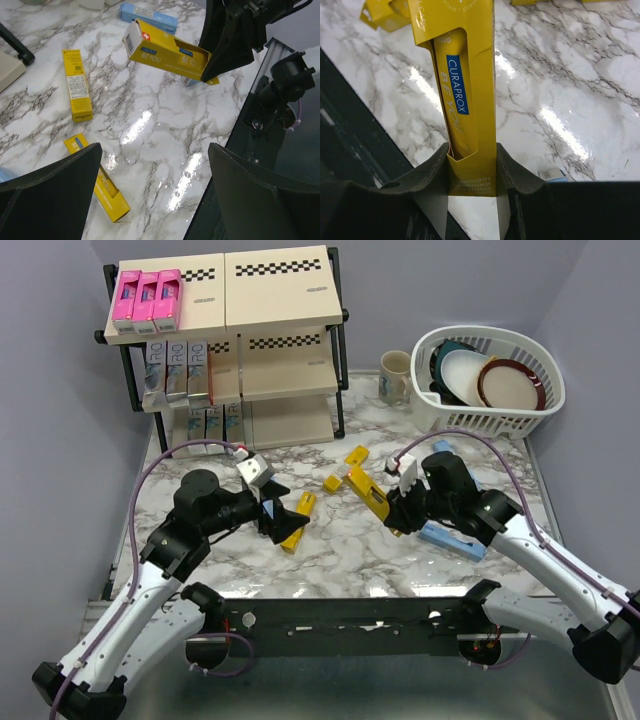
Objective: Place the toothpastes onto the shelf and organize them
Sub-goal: Pick up the toothpaste from the center of the board.
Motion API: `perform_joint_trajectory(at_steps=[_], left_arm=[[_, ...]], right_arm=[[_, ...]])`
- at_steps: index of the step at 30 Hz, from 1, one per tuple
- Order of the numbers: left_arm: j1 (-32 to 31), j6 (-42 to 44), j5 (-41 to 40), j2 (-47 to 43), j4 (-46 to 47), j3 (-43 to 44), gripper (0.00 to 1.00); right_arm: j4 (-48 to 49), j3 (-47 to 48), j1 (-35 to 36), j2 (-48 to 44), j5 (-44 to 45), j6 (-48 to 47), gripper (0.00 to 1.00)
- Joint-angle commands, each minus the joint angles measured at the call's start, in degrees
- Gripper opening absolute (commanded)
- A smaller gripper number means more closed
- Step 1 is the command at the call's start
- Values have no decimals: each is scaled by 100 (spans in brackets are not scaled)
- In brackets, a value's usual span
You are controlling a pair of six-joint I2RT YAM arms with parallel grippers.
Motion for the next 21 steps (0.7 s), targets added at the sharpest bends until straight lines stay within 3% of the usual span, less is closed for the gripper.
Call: perform_joint_trajectory(at_steps=[1, 11, 21], left_arm=[[-475, 691, 341, 253, -87, 344, 99], [-1283, 2361, 789, 1307, -1018, 1276, 99], [-1863, 2854, 851, 1887, -1203, 1602, 99]], right_arm=[[-610, 240, 264, -433, -801, -662, 32], [-760, 161, 958, -812, -1171, -1084, 32], [-822, 188, 1292, -882, -1065, -1198, 33]])
